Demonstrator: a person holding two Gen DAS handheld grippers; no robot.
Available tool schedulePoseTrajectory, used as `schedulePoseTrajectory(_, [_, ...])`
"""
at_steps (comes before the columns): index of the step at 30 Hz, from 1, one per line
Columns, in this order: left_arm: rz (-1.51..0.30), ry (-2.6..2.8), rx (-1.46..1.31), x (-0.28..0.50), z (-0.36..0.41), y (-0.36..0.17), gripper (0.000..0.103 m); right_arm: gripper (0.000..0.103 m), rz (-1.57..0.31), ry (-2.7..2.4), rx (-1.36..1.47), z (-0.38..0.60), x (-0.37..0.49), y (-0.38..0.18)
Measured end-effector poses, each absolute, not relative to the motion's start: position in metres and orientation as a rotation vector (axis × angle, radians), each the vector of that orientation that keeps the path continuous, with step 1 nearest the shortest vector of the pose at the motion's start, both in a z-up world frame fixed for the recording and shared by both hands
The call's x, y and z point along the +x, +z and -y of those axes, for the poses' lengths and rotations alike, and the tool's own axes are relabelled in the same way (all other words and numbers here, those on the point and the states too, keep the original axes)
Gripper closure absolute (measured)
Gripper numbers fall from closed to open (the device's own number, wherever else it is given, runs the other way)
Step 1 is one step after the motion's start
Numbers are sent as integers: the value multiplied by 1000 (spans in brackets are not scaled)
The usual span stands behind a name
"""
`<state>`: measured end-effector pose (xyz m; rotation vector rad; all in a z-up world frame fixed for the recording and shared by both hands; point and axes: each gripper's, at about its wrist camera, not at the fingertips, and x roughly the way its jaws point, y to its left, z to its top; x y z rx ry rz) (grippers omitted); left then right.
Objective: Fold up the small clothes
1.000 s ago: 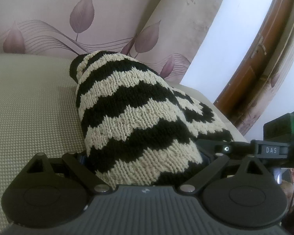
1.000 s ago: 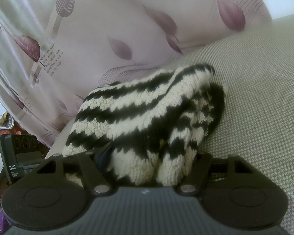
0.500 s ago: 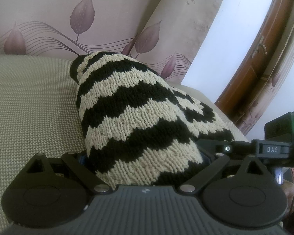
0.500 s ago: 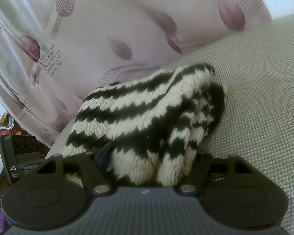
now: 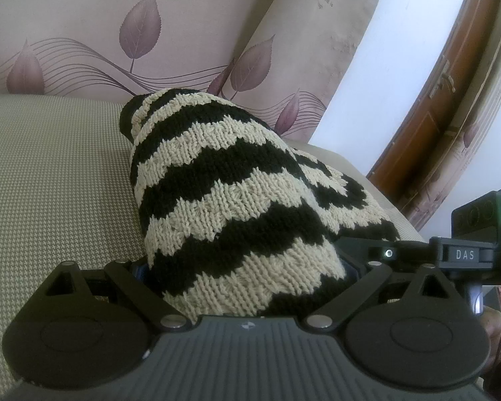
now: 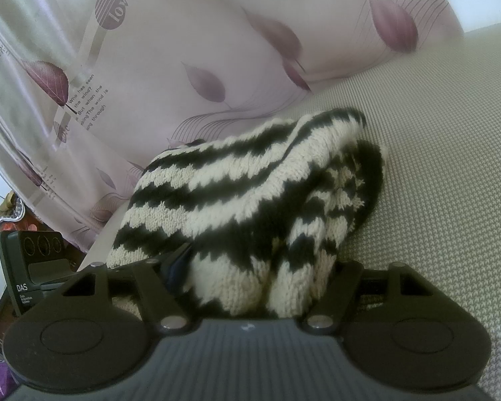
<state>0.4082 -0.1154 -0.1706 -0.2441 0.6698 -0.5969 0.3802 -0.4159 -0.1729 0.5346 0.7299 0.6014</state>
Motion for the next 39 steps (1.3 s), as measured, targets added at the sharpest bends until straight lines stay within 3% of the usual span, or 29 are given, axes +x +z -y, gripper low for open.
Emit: schedulePoseTrajectory(39, [-666,-587,-233,408,116,-170,8,34,-728,583,523,411,378,-171])
